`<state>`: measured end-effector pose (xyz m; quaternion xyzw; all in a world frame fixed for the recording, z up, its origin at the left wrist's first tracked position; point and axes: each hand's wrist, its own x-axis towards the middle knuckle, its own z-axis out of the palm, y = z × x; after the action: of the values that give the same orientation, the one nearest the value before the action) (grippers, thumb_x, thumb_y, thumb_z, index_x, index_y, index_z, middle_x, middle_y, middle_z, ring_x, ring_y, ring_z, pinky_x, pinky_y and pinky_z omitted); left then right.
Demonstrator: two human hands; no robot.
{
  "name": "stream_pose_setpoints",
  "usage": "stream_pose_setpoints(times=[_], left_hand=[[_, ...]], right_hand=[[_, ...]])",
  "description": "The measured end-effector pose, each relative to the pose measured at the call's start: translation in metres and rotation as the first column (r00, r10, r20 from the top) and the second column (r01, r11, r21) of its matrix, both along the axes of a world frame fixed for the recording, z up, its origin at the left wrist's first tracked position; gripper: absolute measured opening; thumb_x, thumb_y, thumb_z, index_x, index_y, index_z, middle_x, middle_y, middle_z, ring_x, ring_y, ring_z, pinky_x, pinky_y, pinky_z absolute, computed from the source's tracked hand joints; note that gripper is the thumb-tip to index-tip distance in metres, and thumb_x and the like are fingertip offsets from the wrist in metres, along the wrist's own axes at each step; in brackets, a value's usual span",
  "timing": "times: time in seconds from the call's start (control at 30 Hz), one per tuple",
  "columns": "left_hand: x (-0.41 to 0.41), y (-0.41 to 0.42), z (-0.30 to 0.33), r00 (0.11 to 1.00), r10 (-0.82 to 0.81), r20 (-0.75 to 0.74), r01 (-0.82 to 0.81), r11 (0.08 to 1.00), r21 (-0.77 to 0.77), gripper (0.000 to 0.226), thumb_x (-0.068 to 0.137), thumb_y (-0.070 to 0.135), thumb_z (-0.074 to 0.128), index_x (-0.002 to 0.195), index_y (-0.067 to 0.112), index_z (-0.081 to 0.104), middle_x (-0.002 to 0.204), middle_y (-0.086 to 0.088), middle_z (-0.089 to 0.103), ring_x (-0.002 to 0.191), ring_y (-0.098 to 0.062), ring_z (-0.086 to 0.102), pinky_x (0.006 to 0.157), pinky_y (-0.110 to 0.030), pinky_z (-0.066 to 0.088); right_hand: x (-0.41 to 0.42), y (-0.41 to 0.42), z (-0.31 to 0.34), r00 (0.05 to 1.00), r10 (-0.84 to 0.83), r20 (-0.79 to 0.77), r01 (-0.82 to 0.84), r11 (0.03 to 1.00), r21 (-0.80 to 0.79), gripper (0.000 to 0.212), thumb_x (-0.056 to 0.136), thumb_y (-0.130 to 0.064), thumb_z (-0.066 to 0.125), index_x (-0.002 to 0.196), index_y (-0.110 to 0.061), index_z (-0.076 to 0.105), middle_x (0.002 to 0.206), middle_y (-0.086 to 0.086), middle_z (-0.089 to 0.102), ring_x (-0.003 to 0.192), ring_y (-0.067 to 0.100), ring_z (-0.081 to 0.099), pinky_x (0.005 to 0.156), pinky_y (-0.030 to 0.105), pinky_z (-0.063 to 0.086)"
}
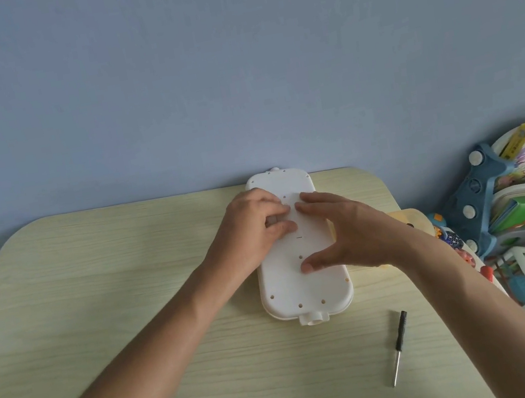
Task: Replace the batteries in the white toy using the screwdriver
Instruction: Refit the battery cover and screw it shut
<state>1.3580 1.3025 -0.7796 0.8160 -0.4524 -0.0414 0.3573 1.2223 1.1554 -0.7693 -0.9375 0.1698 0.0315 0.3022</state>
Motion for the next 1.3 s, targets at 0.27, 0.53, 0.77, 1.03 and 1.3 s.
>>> stream_pose_setpoints(times=[0.27, 0.53, 0.77, 1.03, 1.3], left_hand=[[-0.004, 0.004, -0.006, 0.991, 0.027, 0.133, -0.028, 1.0, 0.005, 0.032, 0.079, 0.03, 0.082, 0.107, 0.014, 0.079, 0.107, 0.002, 0.073, 0.109, -0.021, 0.057, 0.093, -0.008, 0.03], [-0.003, 0.009, -0.008, 0.971, 0.031, 0.237, -0.057, 0.993, 0.102, 0.042, 0.081, 0.051, 0.073, 0.114, 0.026, 0.074, 0.116, 0.015, 0.066, 0.118, -0.016, 0.046, 0.1, -0.035, 0.034], [-0.001, 0.014, -0.004, 1.0, -0.012, 0.001, 0.012, 0.989, 0.144, 0.075, 0.08, 0.054, 0.072, 0.144, 0.022, 0.048, 0.148, 0.011, 0.044, 0.143, -0.008, 0.029, 0.12, -0.038, 0.026], [-0.006, 0.008, -0.012, 0.997, -0.058, -0.046, 0.065, 0.983, 0.174, 0.096, 0.073, 0.067, 0.063, 0.152, 0.02, 0.037, 0.161, 0.008, 0.026, 0.153, -0.012, 0.01, 0.125, -0.036, 0.013], [0.0, 0.006, -0.024, 0.999, -0.018, -0.039, 0.023, 0.99, 0.138, 0.105, 0.057, 0.081, 0.054, 0.147, 0.027, 0.044, 0.158, 0.01, 0.031, 0.153, -0.013, 0.011, 0.125, -0.04, 0.012]], right_hand=[[0.0, 0.0, -0.001, 1.0, -0.011, 0.004, 0.011, 1.0, -0.009, 0.113, 0.056, -0.064, 0.084, 0.153, -0.035, 0.034, 0.161, -0.028, 0.02, 0.147, -0.004, 0.023, 0.113, 0.022, 0.024], [0.0, -0.002, -0.002, 1.0, -0.006, -0.006, 0.006, 1.0, -0.012, 0.114, 0.055, -0.068, 0.082, 0.153, -0.037, 0.033, 0.16, -0.03, 0.019, 0.146, -0.002, 0.025, 0.115, 0.028, 0.028], [-0.009, 0.004, 0.013, 0.997, 0.033, 0.076, -0.027, 0.997, -0.075, 0.091, 0.07, -0.056, 0.082, 0.149, -0.032, 0.044, 0.161, -0.018, 0.03, 0.149, 0.001, 0.022, 0.123, 0.032, 0.019], [-0.095, 0.008, 0.034, 0.986, 0.029, 0.163, -0.023, 0.999, -0.041, 0.023, 0.077, -0.024, 0.084, 0.093, -0.037, 0.074, 0.091, -0.017, 0.068, 0.087, 0.007, 0.062, 0.07, 0.015, 0.048], [-0.147, 0.012, -0.008, 0.997, 0.071, 0.027, -0.07, 0.997, -0.023, 0.039, 0.078, -0.024, 0.083, 0.109, -0.046, 0.073, 0.114, -0.029, 0.056, 0.113, -0.005, 0.054, 0.09, 0.006, 0.041]])
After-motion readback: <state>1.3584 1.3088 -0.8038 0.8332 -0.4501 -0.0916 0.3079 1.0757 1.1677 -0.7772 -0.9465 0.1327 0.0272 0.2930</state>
